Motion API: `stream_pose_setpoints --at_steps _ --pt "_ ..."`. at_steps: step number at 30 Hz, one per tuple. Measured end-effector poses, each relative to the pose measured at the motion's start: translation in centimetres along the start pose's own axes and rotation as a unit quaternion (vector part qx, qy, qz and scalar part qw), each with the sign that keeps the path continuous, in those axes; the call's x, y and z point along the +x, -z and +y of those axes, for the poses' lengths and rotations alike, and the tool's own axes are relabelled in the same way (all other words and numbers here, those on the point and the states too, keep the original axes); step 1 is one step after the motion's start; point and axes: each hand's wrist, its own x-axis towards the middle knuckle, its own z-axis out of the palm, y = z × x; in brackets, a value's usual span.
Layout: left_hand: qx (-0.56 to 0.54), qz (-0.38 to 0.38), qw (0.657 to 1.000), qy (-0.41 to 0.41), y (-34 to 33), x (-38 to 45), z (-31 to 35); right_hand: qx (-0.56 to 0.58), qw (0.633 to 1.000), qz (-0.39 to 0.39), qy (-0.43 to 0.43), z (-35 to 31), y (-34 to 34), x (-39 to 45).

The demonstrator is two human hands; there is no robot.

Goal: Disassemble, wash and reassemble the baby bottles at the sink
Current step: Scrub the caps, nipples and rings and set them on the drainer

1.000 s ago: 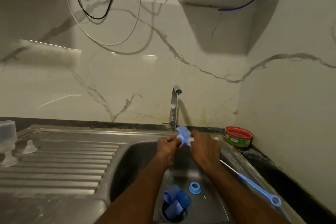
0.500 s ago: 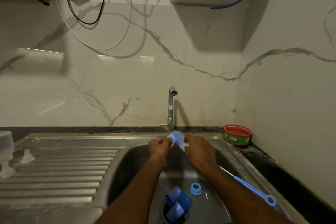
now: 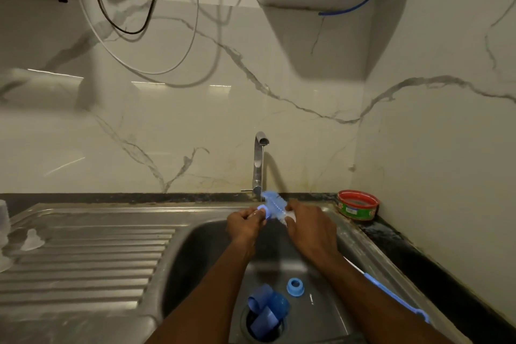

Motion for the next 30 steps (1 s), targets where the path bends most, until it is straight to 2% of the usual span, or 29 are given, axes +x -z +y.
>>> stream_pose_setpoints --at_steps 2,4,6,8,10,13,14,16,20,21,23,26,28,30 --pt "-0.024 0.007 1.000 0.017 -0.1 0.1 0.1 -0.015 0.999 0.027 0.032 -0.4 0.2 -0.1" --pt "-0.055 -0.038 0.997 0.028 -0.5 -0.1 0.3 -0.031 0.998 0.020 0.043 -0.8 0.3 0.0" --pt "-0.032 -0.088 0.995 0.017 -0.7 -0.7 0.6 -0.049 0.998 0.019 0.037 -0.9 0.2 0.2" --pt "-0.002 -0.105 0.994 -0.007 -0.7 -0.7 0.5 -0.073 0.997 0.023 0.029 -0.9 0.5 0.5" --pt "0.007 -0.067 0.997 -0.024 -0.5 -0.2 0.5 -0.077 0.996 0.017 0.038 -0.6 0.2 0.9" --pt "0.046 0.019 0.998 -0.024 0.1 0.6 0.2 -0.070 0.996 -0.047 0.043 -0.6 -0.6 0.7" --pt "0.056 0.031 0.998 -0.026 0.4 0.7 0.1 -0.071 0.995 -0.048 0.050 -0.6 -0.9 0.6" --pt "0.080 0.019 0.996 -0.029 0.5 1.0 -0.3 -0.068 0.995 -0.016 0.065 -0.6 -0.9 0.3" --pt "0.086 -0.114 0.990 -0.016 -0.6 -0.1 -0.3 -0.068 0.994 0.019 0.079 -1.5 -0.3 0.4" --pt "0.093 -0.114 0.989 -0.032 -0.9 -0.1 -0.3 -0.077 0.994 0.019 0.079 -1.6 -0.2 0.5" --pt "0.104 -0.063 0.991 -0.050 -0.8 0.2 -0.2 -0.085 0.993 0.027 0.077 -1.6 -0.2 0.5" --pt "0.077 0.020 0.997 -0.013 0.2 0.8 -0.1 -0.065 0.993 0.021 0.095 -1.4 -0.7 -0.1" --pt "0.038 0.016 0.999 0.011 0.5 0.9 -0.2 -0.066 0.992 0.028 0.107 -1.5 -1.0 -0.5" --pt "-0.014 -0.034 0.999 0.034 0.1 0.5 -0.1 -0.073 0.991 0.043 0.103 -1.5 -1.0 -0.5"
